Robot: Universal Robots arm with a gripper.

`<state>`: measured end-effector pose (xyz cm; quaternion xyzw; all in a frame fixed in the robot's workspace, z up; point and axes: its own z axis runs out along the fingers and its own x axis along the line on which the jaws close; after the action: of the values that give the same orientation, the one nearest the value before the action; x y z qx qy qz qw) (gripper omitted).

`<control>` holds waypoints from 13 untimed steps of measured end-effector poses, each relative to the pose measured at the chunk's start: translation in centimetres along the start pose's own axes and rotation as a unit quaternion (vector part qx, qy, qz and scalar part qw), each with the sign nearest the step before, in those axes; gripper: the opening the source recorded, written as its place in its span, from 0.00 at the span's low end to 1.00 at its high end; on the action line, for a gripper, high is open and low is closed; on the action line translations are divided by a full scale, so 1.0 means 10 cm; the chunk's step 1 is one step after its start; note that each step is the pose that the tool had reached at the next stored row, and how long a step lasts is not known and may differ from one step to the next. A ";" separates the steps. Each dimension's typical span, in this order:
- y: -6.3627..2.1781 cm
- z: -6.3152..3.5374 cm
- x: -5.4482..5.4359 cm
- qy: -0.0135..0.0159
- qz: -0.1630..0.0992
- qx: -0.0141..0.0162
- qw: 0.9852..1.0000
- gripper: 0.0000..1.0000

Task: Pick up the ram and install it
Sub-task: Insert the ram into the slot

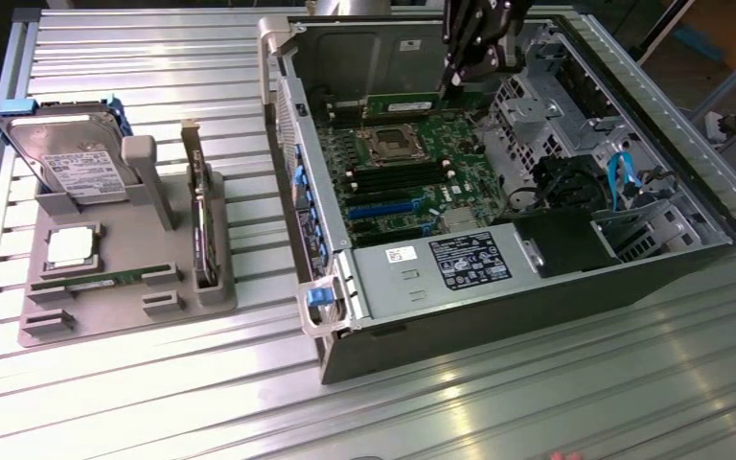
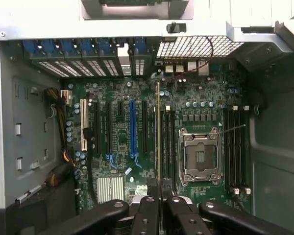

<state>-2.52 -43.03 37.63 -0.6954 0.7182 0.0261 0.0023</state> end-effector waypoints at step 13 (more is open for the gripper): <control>-0.112 0.150 0.00 0.000 0.000 0.000 1.000 0.12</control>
<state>-1.45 -42.96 36.09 -0.6953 0.7182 0.0260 0.0022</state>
